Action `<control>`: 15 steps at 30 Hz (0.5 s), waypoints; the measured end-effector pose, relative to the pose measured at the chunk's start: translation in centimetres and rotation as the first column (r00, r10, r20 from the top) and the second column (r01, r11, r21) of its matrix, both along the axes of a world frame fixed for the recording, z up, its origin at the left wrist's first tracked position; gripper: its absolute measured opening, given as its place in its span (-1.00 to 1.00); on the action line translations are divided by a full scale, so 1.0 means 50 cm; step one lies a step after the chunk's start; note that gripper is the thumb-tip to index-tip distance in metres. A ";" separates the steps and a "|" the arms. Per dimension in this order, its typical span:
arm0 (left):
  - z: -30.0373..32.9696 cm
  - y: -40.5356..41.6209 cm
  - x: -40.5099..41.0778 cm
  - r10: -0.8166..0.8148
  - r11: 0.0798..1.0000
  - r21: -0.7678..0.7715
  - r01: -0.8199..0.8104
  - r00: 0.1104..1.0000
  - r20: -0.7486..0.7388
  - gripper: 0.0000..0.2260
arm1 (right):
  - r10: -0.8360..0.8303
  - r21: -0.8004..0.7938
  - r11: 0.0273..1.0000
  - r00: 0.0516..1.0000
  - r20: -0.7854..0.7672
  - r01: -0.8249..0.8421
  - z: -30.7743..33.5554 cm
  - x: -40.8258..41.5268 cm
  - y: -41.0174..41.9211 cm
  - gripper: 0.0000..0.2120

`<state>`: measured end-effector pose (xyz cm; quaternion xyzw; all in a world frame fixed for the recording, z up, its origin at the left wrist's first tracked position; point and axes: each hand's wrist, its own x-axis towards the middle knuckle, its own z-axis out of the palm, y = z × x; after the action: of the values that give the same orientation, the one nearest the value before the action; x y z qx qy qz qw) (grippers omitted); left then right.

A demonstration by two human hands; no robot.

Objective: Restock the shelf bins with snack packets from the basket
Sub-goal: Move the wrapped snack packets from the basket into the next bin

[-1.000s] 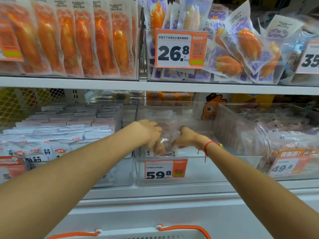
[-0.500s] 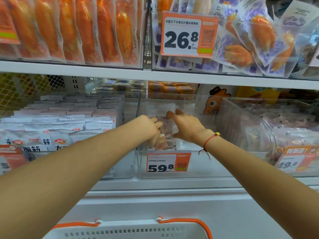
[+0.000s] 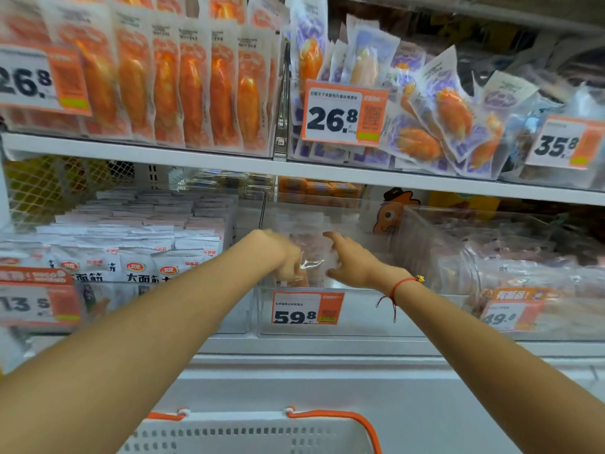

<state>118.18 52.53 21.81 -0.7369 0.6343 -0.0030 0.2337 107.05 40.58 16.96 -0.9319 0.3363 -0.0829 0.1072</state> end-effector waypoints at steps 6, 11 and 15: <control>-0.008 0.100 -0.011 -0.166 0.893 -0.449 -0.028 0.907 -0.387 -0.72 | 0.003 -0.175 0.983 0.953 0.304 0.052 0.027 -0.060 0.083 -0.58; -0.054 0.197 -0.023 -0.212 0.712 -0.657 -0.248 0.816 -0.537 -0.77 | 0.055 -0.114 0.993 0.896 0.441 -0.005 0.029 -0.091 0.168 -0.88; -0.128 0.257 -0.012 -0.135 0.737 -0.573 -0.359 0.753 -0.644 -0.78 | 0.033 0.148 0.986 0.958 0.285 -0.078 -0.010 -0.097 0.218 -0.90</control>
<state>117.56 65.36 15.40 -0.7631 0.5810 0.0407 -0.2800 102.19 51.48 16.46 -0.9083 0.2968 -0.1850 0.2295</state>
